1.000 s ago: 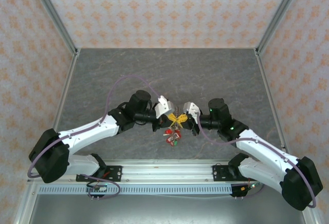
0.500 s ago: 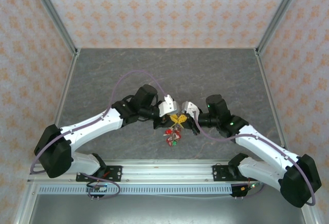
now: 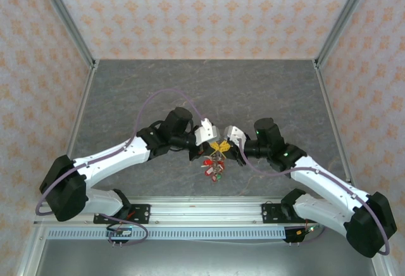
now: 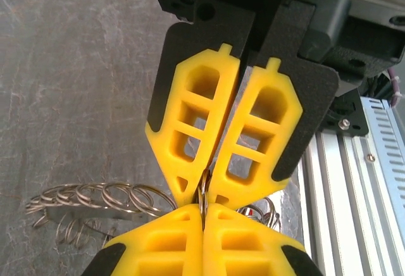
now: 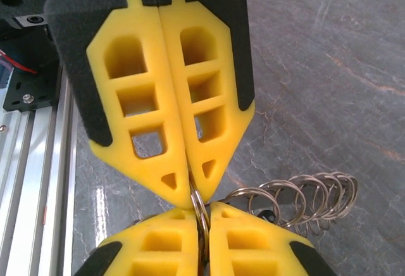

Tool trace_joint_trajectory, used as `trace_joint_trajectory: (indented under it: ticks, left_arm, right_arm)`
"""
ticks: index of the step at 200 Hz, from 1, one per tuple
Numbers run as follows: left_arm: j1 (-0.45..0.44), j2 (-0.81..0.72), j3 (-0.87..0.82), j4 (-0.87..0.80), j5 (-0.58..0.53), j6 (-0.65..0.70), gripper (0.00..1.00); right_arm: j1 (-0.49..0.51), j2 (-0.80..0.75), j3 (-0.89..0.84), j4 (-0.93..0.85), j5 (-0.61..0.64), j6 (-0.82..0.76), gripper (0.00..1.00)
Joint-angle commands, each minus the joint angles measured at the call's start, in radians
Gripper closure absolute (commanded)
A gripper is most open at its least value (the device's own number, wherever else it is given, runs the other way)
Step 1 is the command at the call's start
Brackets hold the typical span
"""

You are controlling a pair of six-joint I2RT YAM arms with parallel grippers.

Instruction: Put the keys on the keyring

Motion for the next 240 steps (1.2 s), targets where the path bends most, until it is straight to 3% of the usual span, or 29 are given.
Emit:
trace_joint_trajectory:
  ticks: [1,82,145,194,240]
  left_arm:
    - [0.018,-0.030,-0.034,0.159,0.029,-0.099,1.00]
    - [0.029,-0.006,-0.030,0.217,0.092,-0.142,1.00]
    - [0.029,-0.023,-0.009,0.109,0.029,-0.084,1.00]
    - [0.028,-0.043,0.021,-0.029,0.015,0.011,0.82]
    - [0.026,-0.041,0.045,-0.117,-0.001,0.070,0.75]
  right_arm:
    - [0.003,-0.020,-0.045,0.149,0.024,0.039,0.90]
    - [0.003,-0.044,-0.091,0.198,0.049,0.079,0.87]
    - [0.003,-0.033,-0.020,0.114,0.021,0.047,1.00]
    - [0.003,-0.026,0.026,0.058,-0.003,0.020,1.00]
    - [0.003,-0.003,0.061,0.022,-0.018,-0.011,1.00]
